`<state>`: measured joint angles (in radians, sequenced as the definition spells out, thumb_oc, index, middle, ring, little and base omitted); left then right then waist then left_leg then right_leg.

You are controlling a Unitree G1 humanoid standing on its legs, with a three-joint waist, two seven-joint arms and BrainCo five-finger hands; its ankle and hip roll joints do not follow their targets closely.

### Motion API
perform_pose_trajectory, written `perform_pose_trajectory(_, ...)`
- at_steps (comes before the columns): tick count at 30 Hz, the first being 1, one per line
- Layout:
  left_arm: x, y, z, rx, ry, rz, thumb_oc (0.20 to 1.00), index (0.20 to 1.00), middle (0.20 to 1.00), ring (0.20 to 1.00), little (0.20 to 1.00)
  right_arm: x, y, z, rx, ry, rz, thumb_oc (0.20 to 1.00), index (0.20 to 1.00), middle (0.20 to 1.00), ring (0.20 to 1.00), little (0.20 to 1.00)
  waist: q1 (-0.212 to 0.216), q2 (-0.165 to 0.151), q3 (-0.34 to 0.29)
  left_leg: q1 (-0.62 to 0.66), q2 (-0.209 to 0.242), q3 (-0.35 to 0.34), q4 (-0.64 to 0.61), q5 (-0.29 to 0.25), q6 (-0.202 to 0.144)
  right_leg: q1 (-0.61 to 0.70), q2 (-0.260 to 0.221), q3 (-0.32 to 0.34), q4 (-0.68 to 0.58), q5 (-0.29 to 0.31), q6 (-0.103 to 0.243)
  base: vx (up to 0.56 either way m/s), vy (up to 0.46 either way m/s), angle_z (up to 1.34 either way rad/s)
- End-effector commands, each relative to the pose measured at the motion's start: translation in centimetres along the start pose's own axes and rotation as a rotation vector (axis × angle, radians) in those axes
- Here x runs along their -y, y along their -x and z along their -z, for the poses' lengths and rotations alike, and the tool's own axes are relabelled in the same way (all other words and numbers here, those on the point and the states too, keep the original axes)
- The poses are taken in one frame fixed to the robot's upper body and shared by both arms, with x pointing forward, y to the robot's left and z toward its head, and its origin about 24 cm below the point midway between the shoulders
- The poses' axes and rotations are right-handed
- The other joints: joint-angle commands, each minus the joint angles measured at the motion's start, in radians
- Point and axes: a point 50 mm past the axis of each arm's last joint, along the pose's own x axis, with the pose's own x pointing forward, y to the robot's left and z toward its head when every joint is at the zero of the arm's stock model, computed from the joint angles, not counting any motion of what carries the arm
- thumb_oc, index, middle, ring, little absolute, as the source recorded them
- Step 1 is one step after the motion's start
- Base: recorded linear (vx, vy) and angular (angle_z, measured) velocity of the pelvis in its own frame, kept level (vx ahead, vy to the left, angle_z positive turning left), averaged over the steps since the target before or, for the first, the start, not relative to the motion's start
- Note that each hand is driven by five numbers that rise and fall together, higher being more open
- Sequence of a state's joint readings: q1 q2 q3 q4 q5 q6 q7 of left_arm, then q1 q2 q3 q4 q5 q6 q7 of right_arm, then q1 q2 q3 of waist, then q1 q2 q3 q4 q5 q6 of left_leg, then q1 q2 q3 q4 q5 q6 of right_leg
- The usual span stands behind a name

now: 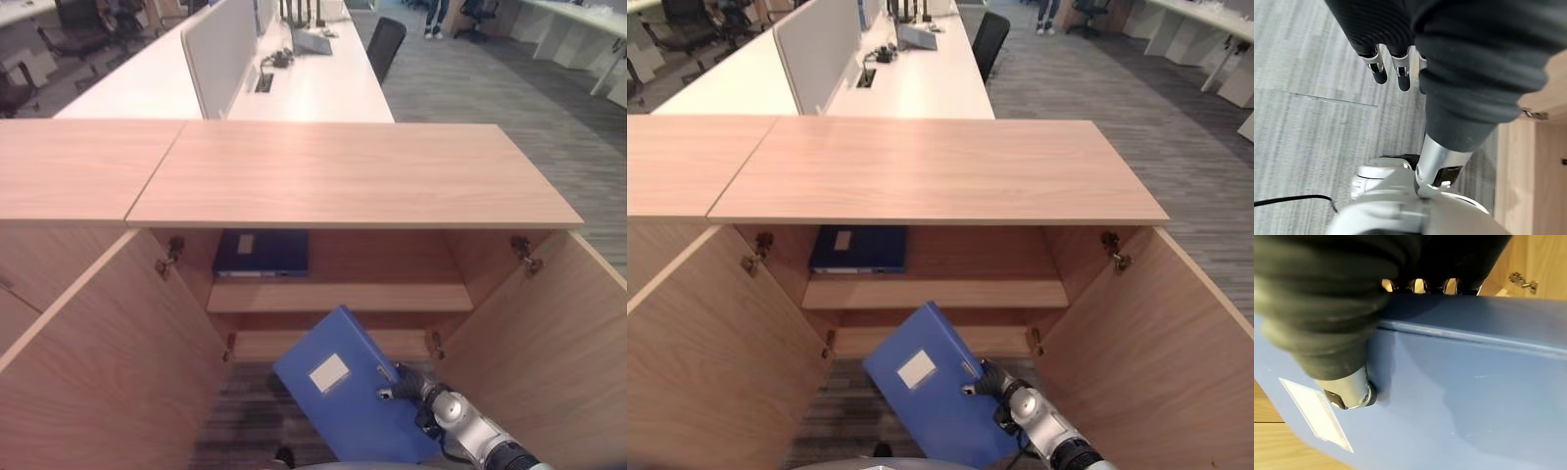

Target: Put the empty folder in the office cabinet

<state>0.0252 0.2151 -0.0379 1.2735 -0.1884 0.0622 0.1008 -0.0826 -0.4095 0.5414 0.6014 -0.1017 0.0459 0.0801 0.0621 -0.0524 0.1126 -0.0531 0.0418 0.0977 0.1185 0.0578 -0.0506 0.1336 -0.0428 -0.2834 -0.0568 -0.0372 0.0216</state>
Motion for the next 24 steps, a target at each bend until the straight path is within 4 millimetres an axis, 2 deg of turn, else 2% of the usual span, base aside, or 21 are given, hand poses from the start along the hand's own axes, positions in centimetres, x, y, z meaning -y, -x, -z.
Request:
perform_pose_trajectory(1, 1.1, 0.0, -1.7, 0.053, -0.034, 0.030, 1.000, 1.000, 1.000, 1.000, 1.000, 1.7, -0.1, -1.5, 0.076, -0.061, 0.044, 0.200, 0.200, 0.200, 0.200, 0.200, 0.012, -0.023, 0.071, -0.141, 0.033, -0.023, 0.324, -0.010, 0.018, 0.018, 0.030, -0.012, 0.011, -0.029, -0.036, -0.02, -0.038, 0.10)
perform_pose_trajectory(5, 1.2, 0.0, -0.9, 0.032, -0.061, 0.044, 1.000, 1.000, 1.000, 1.000, 1.000, 2.4, -0.1, -1.0, 0.064, -0.195, 0.084, 0.200, 0.200, 0.200, 0.200, 0.200, 0.024, -0.021, 0.068, -0.198, 0.007, -0.016, 0.259, -0.016, 0.028, 0.027, 0.023, 0.001, 0.001, -0.032, -0.030, 0.07, 0.063, -0.11)
perform_pose_trajectory(6, 1.1, 0.0, 0.1, 0.001, -0.078, 0.043, 1.000, 1.000, 1.000, 1.000, 1.000, 2.8, -0.3, -1.0, 0.072, -0.290, 0.105, 0.200, 0.200, 0.200, 0.200, 0.200, 0.034, -0.013, 0.058, -0.198, -0.023, -0.034, 0.155, -0.001, 0.024, 0.040, 0.025, 0.021, -0.013, -0.031, -0.020, 0.12, 0.135, -0.02)
perform_pose_trajectory(7, 1.2, 0.0, 0.2, -0.004, -0.087, 0.044, 1.000, 1.000, 1.000, 1.000, 1.000, 3.2, -0.3, -0.9, 0.075, -0.340, 0.130, 0.200, 0.200, 0.200, 0.200, 0.200, 0.039, -0.005, 0.059, -0.203, -0.031, -0.044, 0.104, 0.025, 0.018, 0.048, 0.029, 0.030, -0.020, -0.032, -0.017, 0.16, 0.197, -0.06)
perform_pose_trajectory(8, 1.3, 0.1, 0.8, -0.025, -0.081, 0.049, 1.000, 1.000, 1.000, 1.000, 1.000, 3.4, -0.4, -1.1, 0.087, -0.417, 0.138, 0.200, 0.200, 0.200, 0.200, 0.200, 0.043, 0.007, 0.047, -0.176, -0.033, -0.052, 0.021, 0.029, 0.018, 0.053, 0.034, 0.047, -0.027, -0.033, -0.008, 0.14, 0.164, -0.23)
perform_pose_trajectory(12, 1.2, 0.2, 2.0, -0.059, -0.116, 0.053, 1.000, 1.000, 1.000, 1.000, 1.000, 2.5, -0.6, -0.2, 0.074, -0.692, 0.165, 0.200, 0.200, 0.200, 0.200, 0.200, 0.024, 0.026, 0.006, -0.101, -0.045, -0.053, -0.066, 0.028, 0.027, 0.060, 0.016, 0.061, -0.030, -0.038, 0.012, 0.17, 0.193, -0.46)
perform_pose_trajectory(14, 1.3, 0.2, 2.0, -0.057, -0.117, 0.055, 1.000, 1.000, 1.000, 1.000, 1.000, 1.9, -0.8, 0.0, 0.072, -0.852, 0.160, 0.200, 0.200, 0.200, 0.200, 0.200, 0.015, 0.041, -0.019, -0.040, -0.058, -0.031, -0.127, 0.021, 0.039, 0.061, -0.011, 0.067, -0.030, -0.036, 0.035, 0.21, 0.307, -0.50)
perform_pose_trajectory(16, 1.5, 0.2, 1.9, -0.047, -0.135, 0.060, 1.000, 1.000, 1.000, 1.000, 1.000, 1.5, -1.0, -0.1, 0.071, -0.912, 0.146, 0.200, 0.200, 0.200, 0.200, 0.200, 0.014, 0.051, -0.031, 0.001, -0.072, -0.023, -0.165, 0.013, 0.050, 0.063, -0.032, 0.075, -0.024, -0.034, 0.054, 0.17, 0.296, -0.14)
perform_pose_trajectory(17, 1.8, 0.2, 1.5, -0.025, -0.161, 0.068, 1.000, 1.000, 1.000, 1.000, 1.000, 1.5, -1.2, -0.3, 0.082, -0.962, 0.141, 0.200, 0.200, 0.200, 0.200, 0.200, 0.013, 0.064, -0.039, 0.029, -0.088, -0.015, -0.188, 0.001, 0.064, 0.055, -0.061, 0.079, 0.003, -0.035, 0.075, 0.11, 0.228, -0.06)
perform_pose_trajectory(18, 1.8, 0.2, 1.5, -0.025, -0.161, 0.068, 1.000, 1.000, 1.000, 1.000, 1.000, 1.5, -1.2, -0.3, 0.082, -0.962, 0.142, 0.200, 0.200, 0.200, 0.200, 0.200, 0.014, 0.064, -0.039, 0.029, -0.088, -0.014, -0.188, 0.000, 0.064, 0.055, -0.061, 0.080, 0.004, -0.036, 0.075, 0.09, 0.238, -0.13)
perform_pose_trajectory(19, 1.9, 0.2, 1.3, -0.016, -0.168, 0.072, 1.000, 1.000, 1.000, 1.000, 1.000, 1.4, -1.3, -0.7, 0.092, -0.985, 0.133, 0.200, 0.200, 0.200, 0.200, 0.200, 0.016, 0.069, -0.040, 0.041, -0.096, -0.009, -0.196, -0.007, 0.072, 0.042, -0.078, 0.087, 0.034, -0.037, 0.085, 0.05, 0.234, -0.18)
perform_pose_trajectory(20, 1.9, 0.2, 1.0, -0.002, -0.175, 0.076, 1.000, 1.000, 1.000, 1.000, 1.000, 1.5, -1.6, -1.3, 0.114, -1.024, 0.126, 0.200, 0.200, 0.200, 0.200, 0.200, 0.019, 0.084, -0.040, 0.060, -0.107, 0.006, -0.206, -0.024, 0.086, 0.004, -0.112, 0.083, 0.119, -0.036, 0.103, 0.05, 0.234, -0.18)
perform_pose_trajectory(21, 1.9, 0.2, 1.0, -0.002, -0.175, 0.076, 1.000, 1.000, 1.000, 1.000, 1.000, 1.5, -1.6, -1.3, 0.114, -1.024, 0.126, 0.200, 0.200, 0.200, 0.200, 0.200, 0.020, 0.084, -0.041, 0.060, -0.108, 0.007, -0.206, -0.024, 0.086, 0.001, -0.112, 0.084, 0.121, -0.037, 0.103, 0.03, 0.292, -0.20)
perform_pose_trajectory(22, 1.9, 0.1, 0.7, 0.002, -0.190, 0.074, 1.000, 1.000, 1.000, 1.000, 1.000, 1.3, -2.0, -2.2, 0.138, -1.049, 0.097, 0.200, 0.200, 0.200, 0.200, 0.200, 0.024, 0.097, -0.028, 0.075, -0.112, 0.028, -0.206, -0.043, 0.097, -0.048, -0.149, 0.066, 0.226, -0.024, 0.117, 0.00, 0.189, -0.30)
perform_pose_trajectory(23, 1.8, 0.1, 0.7, 0.000, -0.202, 0.073, 1.000, 1.000, 1.000, 1.000, 1.000, 1.2, -2.1, -2.8, 0.153, -1.052, 0.078, 0.200, 0.200, 0.200, 0.200, 0.200, 0.025, 0.101, -0.020, 0.084, -0.112, 0.041, -0.206, -0.050, 0.101, -0.070, -0.174, 0.037, 0.276, -0.008, 0.118, 0.00, 0.189, -0.45)
perform_pose_trajectory(24, 1.8, 0.1, 0.7, 0.001, -0.202, 0.073, 1.000, 1.000, 1.000, 1.000, 1.000, 1.2, -2.1, -2.9, 0.154, -1.052, 0.078, 0.200, 0.200, 0.200, 0.200, 0.200, 0.026, 0.100, -0.020, 0.083, -0.113, 0.042, -0.206, -0.050, 0.102, -0.073, -0.175, 0.039, 0.279, -0.009, 0.118, -0.02, 0.116, -0.52)
